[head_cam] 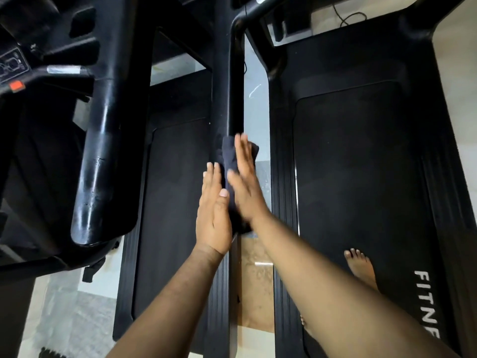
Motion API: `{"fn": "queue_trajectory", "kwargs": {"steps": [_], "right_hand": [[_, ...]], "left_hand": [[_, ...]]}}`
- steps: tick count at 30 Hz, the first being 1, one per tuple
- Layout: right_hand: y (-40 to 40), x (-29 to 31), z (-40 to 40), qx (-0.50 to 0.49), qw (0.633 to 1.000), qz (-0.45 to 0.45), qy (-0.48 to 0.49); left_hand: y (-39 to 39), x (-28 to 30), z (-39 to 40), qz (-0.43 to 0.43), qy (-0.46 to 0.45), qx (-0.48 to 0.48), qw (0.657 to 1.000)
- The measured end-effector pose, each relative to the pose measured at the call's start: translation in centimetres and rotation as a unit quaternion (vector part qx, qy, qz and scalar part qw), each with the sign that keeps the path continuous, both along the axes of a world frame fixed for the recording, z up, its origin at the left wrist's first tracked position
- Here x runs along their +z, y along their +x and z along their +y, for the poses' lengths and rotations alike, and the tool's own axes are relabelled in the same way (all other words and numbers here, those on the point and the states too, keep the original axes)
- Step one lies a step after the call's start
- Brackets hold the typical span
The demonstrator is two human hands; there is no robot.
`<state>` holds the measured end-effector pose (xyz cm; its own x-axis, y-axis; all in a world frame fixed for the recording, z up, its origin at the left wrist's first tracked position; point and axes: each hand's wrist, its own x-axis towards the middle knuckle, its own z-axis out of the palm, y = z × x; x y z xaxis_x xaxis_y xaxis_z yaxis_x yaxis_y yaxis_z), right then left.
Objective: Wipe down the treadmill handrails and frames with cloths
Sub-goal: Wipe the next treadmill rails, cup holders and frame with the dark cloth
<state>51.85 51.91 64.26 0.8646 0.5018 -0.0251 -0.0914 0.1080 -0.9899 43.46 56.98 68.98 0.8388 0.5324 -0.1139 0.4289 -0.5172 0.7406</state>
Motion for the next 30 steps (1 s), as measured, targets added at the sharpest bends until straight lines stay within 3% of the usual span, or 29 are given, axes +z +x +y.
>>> {"fn": "queue_trajectory", "kwargs": {"steps": [3,7,10,12,15,18,22,27,30], "right_hand": [[5.1,-0.3,1.7,-0.034,0.993,0.109,-0.011],[-1.8,-0.6,0.0,-0.031,0.985,0.167,-0.018],[-6.4,-0.1,-1.4,-0.044,0.989,0.142,0.017],[-2.2,0.5,-0.2,-0.05,0.992,0.12,0.008],[6.5,2.7,2.6,-0.041,0.997,-0.01,-0.066],[6.0,2.6,2.5,-0.022,0.996,-0.055,-0.072],[-1.4,0.4,-0.2,0.007,1.0,-0.014,-0.002],[6.4,0.5,2.6,-0.028,0.999,0.019,-0.022],[5.9,-1.4,3.1,-0.025,0.999,0.023,-0.003]], "left_hand": [[-0.1,0.1,-0.2,0.021,0.019,-0.009,1.0],[0.3,0.7,-0.6,0.048,0.042,-0.02,0.998],[0.2,0.6,-0.5,0.049,0.044,-0.018,0.998],[0.0,0.5,-0.3,0.044,0.047,-0.02,0.998],[0.0,0.6,-0.5,0.029,0.038,-0.025,0.999],[0.0,0.7,-0.6,0.022,0.027,-0.029,0.999],[0.4,1.0,-0.5,0.045,0.032,-0.018,0.998],[2.5,1.9,-0.2,0.116,0.114,-0.056,0.985],[5.7,2.4,0.2,0.157,0.18,-0.078,0.968]]}}
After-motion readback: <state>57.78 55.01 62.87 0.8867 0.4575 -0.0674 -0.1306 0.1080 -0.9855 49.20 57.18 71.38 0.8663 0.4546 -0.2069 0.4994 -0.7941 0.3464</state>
